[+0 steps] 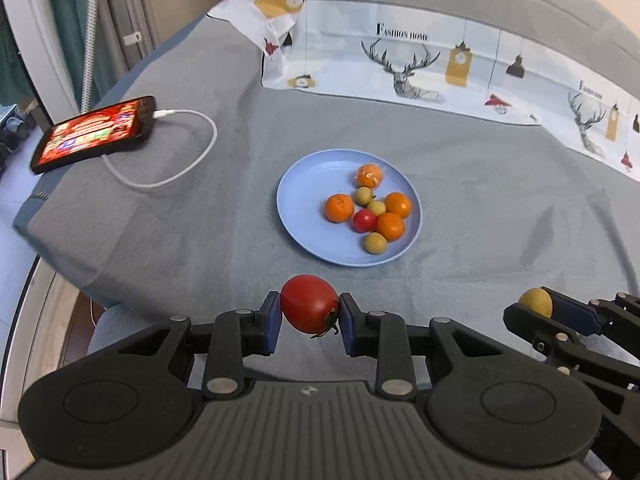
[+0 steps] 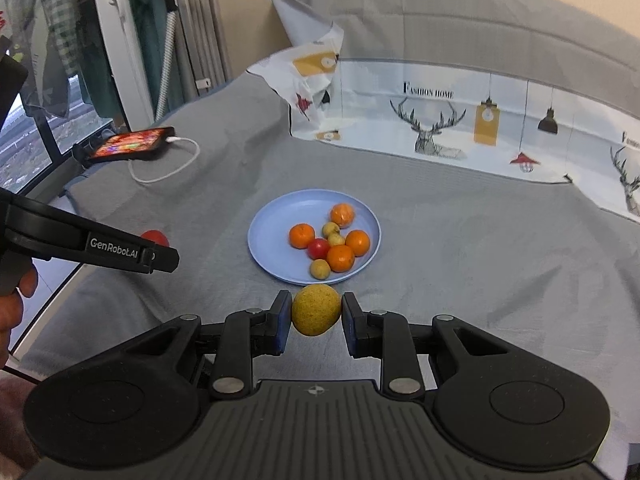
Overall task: Organize fruits
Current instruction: 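Carry the red tomato and yellow fruit over the blue plate with both tools, then open the left tool over the plate while the right tool releases the yellow fruit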
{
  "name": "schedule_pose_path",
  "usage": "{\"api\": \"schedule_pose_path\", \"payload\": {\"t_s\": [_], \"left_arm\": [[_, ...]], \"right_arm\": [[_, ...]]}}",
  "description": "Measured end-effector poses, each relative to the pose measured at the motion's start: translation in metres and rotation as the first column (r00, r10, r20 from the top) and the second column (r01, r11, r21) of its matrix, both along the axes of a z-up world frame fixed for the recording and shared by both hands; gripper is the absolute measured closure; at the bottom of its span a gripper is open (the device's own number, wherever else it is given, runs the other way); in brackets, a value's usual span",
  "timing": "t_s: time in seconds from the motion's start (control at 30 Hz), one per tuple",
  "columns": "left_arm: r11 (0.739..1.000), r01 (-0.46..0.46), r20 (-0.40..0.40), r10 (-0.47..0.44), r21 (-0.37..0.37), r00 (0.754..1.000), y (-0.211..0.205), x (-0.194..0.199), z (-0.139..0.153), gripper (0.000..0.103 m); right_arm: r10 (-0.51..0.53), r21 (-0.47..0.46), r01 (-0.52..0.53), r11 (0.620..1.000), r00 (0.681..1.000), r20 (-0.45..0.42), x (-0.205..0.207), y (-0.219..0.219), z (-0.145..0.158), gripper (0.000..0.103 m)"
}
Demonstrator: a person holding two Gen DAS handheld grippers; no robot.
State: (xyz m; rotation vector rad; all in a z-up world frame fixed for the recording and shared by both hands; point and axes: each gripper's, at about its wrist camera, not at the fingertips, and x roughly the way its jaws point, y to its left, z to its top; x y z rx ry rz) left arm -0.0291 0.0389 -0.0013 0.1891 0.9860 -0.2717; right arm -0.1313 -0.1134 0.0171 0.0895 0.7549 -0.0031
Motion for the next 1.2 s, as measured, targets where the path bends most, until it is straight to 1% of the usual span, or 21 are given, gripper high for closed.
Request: {"api": "schedule_pose_path", "payload": {"t_s": [0.1, 0.2, 0.27, 0.43, 0.6, 0.77, 0.93, 0.97, 1.0, 1.03, 1.07, 1.1, 1.13, 1.2], "left_arm": [[1.0, 0.009, -0.014, -0.009, 0.011, 1.0, -0.011, 0.025, -0.007, 0.069], [1.0, 0.013, -0.03, -0.012, 0.016, 0.999, -0.025, 0.053, -0.018, 0.069], [1.0, 0.011, -0.037, -0.01, 0.019, 0.999, -0.033, 0.072, -0.027, 0.069], [0.999, -0.005, -0.046, 0.007, 0.052, 0.999, -0.047, 0.123, -0.049, 0.069], [0.997, -0.023, -0.063, 0.028, 0.076, 0.998, -0.053, 0.164, -0.073, 0.069], [0.995, -0.023, -0.078, 0.031, 0.1, 0.996, -0.058, 0.189, -0.098, 0.069], [0.994, -0.014, -0.105, 0.025, 0.106, 0.994, -0.064, 0.205, -0.118, 0.069], [0.994, -0.015, -0.098, 0.026, 0.107, 0.995, -0.065, 0.207, -0.119, 0.061], [0.994, -0.009, -0.086, 0.019, 0.112, 0.996, -0.067, 0.207, -0.119, 0.035], [0.993, 0.0, -0.068, 0.008, 0.12, 0.998, -0.069, 0.206, -0.117, 0.017], [0.992, -0.001, -0.038, 0.005, 0.125, 0.999, -0.069, 0.201, -0.113, 0.001], [0.993, -0.007, -0.007, 0.008, 0.121, 1.0, -0.069, 0.195, -0.108, 0.0], [0.993, 0.0, 0.004, -0.001, 0.12, 1.0, -0.069, 0.19, -0.104, 0.0], [0.992, 0.026, -0.019, -0.024, 0.126, 1.0, -0.069, 0.178, -0.101, 0.0]], "right_arm": [[-0.009, 0.021, 0.01, 1.0, 1.0, -0.028, 0.027, -0.007, -0.011, 0.075], [-0.026, 0.068, 0.029, 0.997, 0.998, -0.053, 0.057, -0.017, -0.019, 0.075], [-0.03, 0.075, 0.034, 0.997, 0.998, -0.059, 0.078, -0.022, -0.024, 0.075], [-0.013, 0.032, 0.015, 0.999, 0.999, -0.047, 0.127, -0.026, -0.039, 0.075], [0.021, 0.042, -0.019, 0.999, 0.999, -0.042, 0.173, -0.034, -0.065, 0.075], [0.041, 0.014, -0.04, 0.999, 0.997, -0.062, 0.205, -0.036, -0.09, 0.075], [0.056, -0.01, -0.057, 0.998, 0.994, -0.092, 0.225, -0.036, -0.111, 0.074], [0.063, -0.01, -0.064, 0.998, 0.993, -0.1, 0.228, -0.036, -0.114, 0.074], [0.08, -0.007, -0.082, 0.997, 0.991, -0.109, 0.232, -0.035, -0.117, 0.07], [0.111, -0.005, -0.112, 0.994, 0.987, -0.119, 0.236, -0.033, -0.12, 0.049], [0.124, -0.014, -0.126, 0.992, 0.984, -0.129, 0.237, -0.031, -0.121, 0.036], [0.114, -0.039, -0.12, 0.992, 0.984, -0.134, 0.238, -0.03, -0.121, 0.018], [0.103, -0.061, -0.111, 0.992, 0.986, -0.131, 0.236, -0.028, -0.119, 0.016], [0.114, -0.071, -0.124, 0.99, 0.985, -0.127, 0.228, -0.027, -0.113, 0.014]]}}
